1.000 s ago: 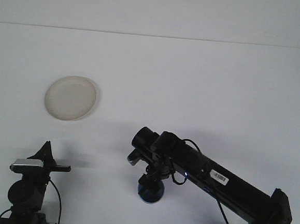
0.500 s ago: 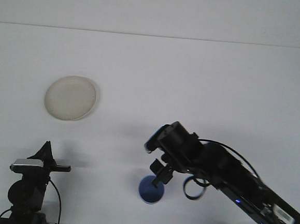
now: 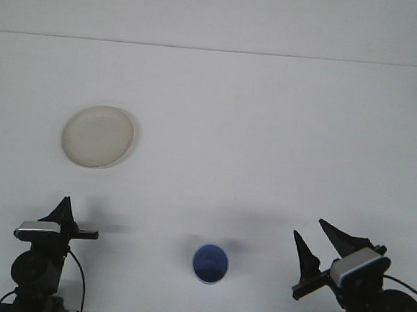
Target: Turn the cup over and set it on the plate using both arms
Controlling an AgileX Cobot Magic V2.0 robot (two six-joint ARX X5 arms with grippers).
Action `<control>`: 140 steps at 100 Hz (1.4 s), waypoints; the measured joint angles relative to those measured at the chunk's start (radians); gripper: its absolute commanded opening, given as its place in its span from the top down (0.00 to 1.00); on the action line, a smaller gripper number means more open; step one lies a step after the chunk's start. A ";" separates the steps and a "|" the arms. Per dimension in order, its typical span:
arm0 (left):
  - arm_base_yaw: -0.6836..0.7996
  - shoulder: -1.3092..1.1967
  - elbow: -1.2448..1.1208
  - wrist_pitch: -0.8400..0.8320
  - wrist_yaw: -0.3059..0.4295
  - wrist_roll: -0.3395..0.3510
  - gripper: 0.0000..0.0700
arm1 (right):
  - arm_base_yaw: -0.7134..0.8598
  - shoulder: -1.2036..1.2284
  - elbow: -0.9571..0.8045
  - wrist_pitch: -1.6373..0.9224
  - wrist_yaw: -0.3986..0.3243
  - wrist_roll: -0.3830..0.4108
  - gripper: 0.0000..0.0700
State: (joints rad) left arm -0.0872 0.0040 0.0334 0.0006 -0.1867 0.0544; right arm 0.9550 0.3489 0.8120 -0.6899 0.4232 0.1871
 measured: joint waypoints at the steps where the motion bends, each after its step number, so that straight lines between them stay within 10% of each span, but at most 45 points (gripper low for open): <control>1: 0.000 0.000 0.000 0.000 0.000 0.000 0.98 | 0.000 -0.021 -0.017 0.006 0.001 0.000 0.44; 51: 0.000 0.000 0.000 0.164 0.000 -0.073 0.98 | 0.000 -0.342 -0.219 0.069 0.022 -0.052 0.44; 74: 0.000 0.000 0.000 0.169 0.016 -0.279 0.98 | 0.000 -0.342 -0.219 0.068 0.022 -0.052 0.44; 97: 0.000 0.074 0.153 0.028 0.188 -0.391 0.97 | 0.000 -0.342 -0.219 0.067 0.022 -0.052 0.44; 104: 0.000 0.148 0.282 -0.050 0.231 -0.396 0.83 | 0.000 -0.342 -0.219 0.067 0.022 -0.052 0.44; 119: -0.016 0.376 0.561 -0.264 0.416 -0.343 0.45 | 0.000 -0.342 -0.219 0.067 0.022 -0.052 0.44; 140: -0.136 0.708 0.871 -0.576 0.693 -0.241 0.42 | 0.000 -0.342 -0.219 0.067 0.022 -0.052 0.44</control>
State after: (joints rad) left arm -0.2230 0.7116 0.9039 -0.5758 0.5064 -0.1871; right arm 0.9554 0.0071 0.5930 -0.6231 0.4450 0.1349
